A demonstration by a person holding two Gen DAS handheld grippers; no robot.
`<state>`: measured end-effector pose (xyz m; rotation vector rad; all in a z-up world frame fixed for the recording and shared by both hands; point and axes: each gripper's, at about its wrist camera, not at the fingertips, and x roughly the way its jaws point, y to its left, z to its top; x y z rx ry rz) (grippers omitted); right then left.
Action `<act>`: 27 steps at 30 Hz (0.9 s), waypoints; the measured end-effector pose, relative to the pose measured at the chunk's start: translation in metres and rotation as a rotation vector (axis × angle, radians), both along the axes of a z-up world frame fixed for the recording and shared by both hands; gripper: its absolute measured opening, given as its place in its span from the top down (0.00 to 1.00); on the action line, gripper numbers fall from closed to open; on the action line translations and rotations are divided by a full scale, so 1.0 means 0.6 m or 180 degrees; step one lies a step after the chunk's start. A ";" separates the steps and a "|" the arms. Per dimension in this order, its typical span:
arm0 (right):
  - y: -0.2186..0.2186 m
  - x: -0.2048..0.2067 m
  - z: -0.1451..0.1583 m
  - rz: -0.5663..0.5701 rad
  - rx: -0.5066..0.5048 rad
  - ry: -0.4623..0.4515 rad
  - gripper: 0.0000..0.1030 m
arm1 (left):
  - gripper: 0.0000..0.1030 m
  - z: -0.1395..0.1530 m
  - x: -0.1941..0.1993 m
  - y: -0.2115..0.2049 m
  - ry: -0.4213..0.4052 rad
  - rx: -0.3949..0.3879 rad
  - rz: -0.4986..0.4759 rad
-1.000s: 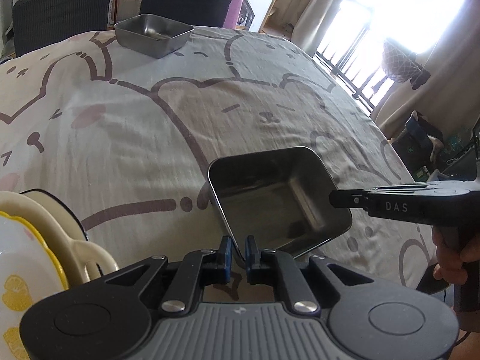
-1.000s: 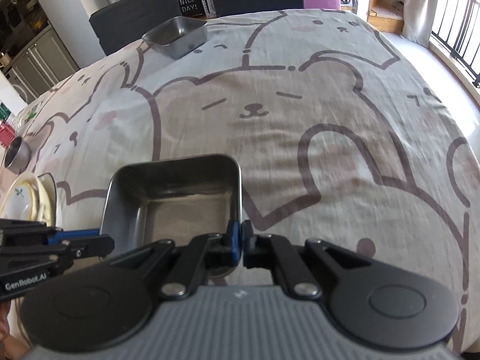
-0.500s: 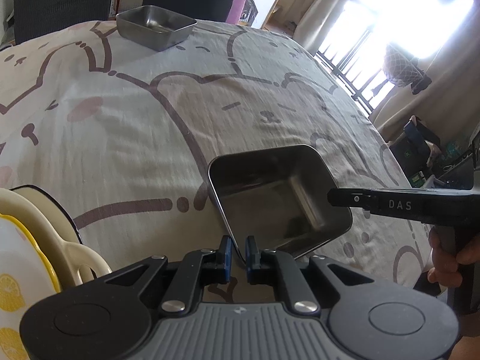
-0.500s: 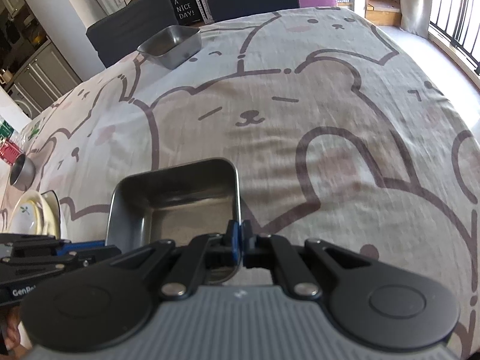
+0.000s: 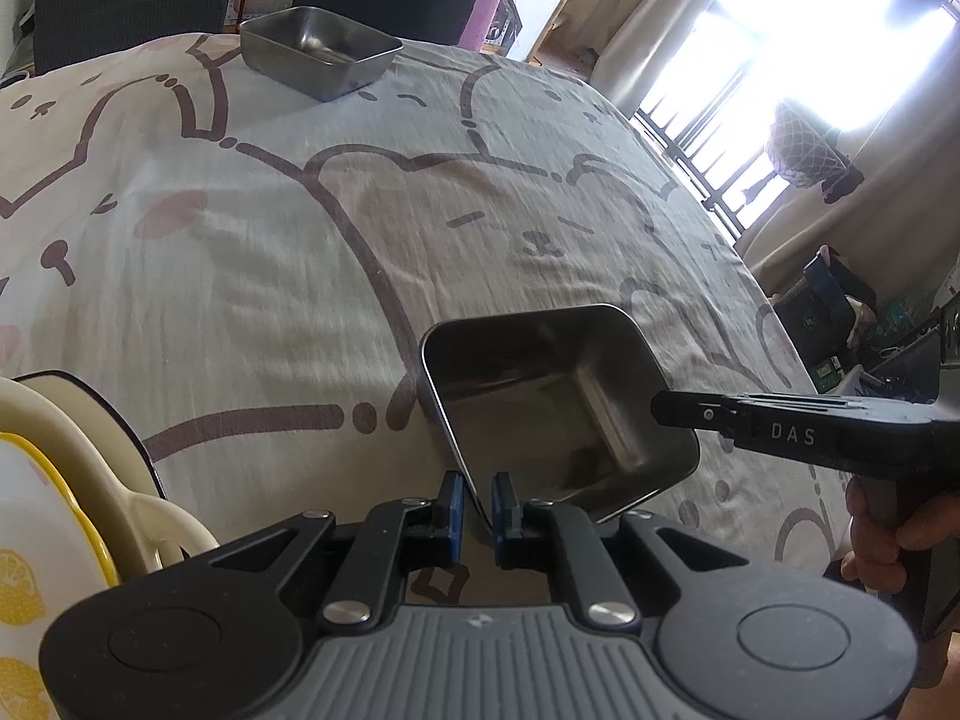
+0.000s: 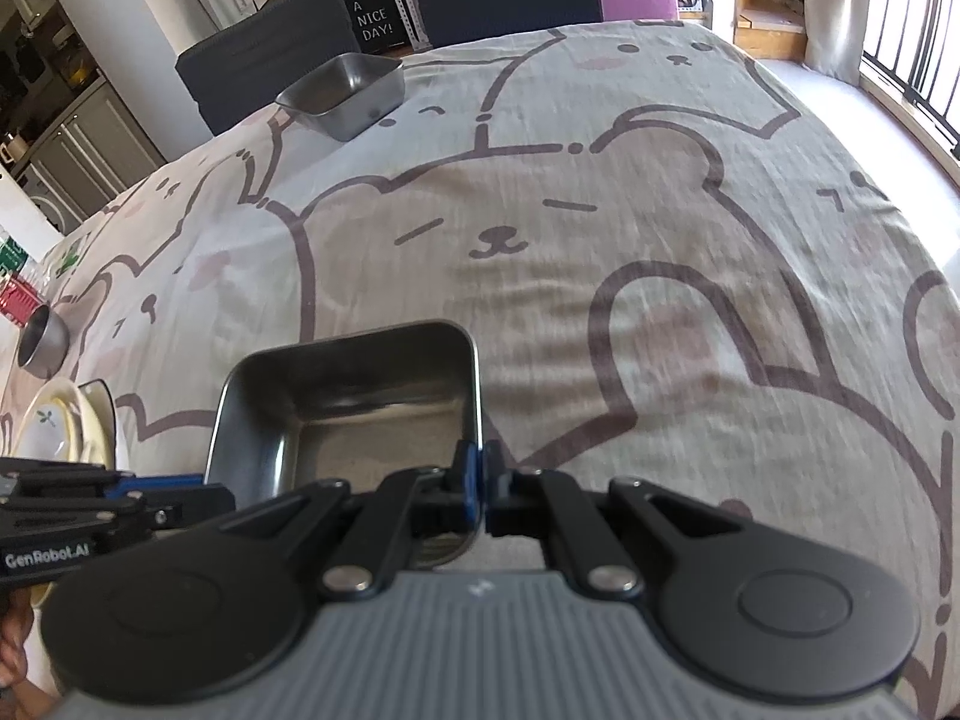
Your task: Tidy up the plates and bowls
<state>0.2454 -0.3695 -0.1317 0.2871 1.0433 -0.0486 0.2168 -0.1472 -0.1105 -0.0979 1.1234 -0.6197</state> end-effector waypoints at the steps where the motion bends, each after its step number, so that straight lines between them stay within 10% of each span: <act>1: 0.000 0.000 0.000 0.0005 -0.0004 0.0001 0.97 | 0.89 0.000 0.001 0.001 0.0008 -0.0010 0.0008; 27: -0.001 -0.021 0.018 0.0062 -0.0029 -0.0120 0.71 | 0.68 0.005 -0.005 0.002 0.0025 -0.0038 0.0020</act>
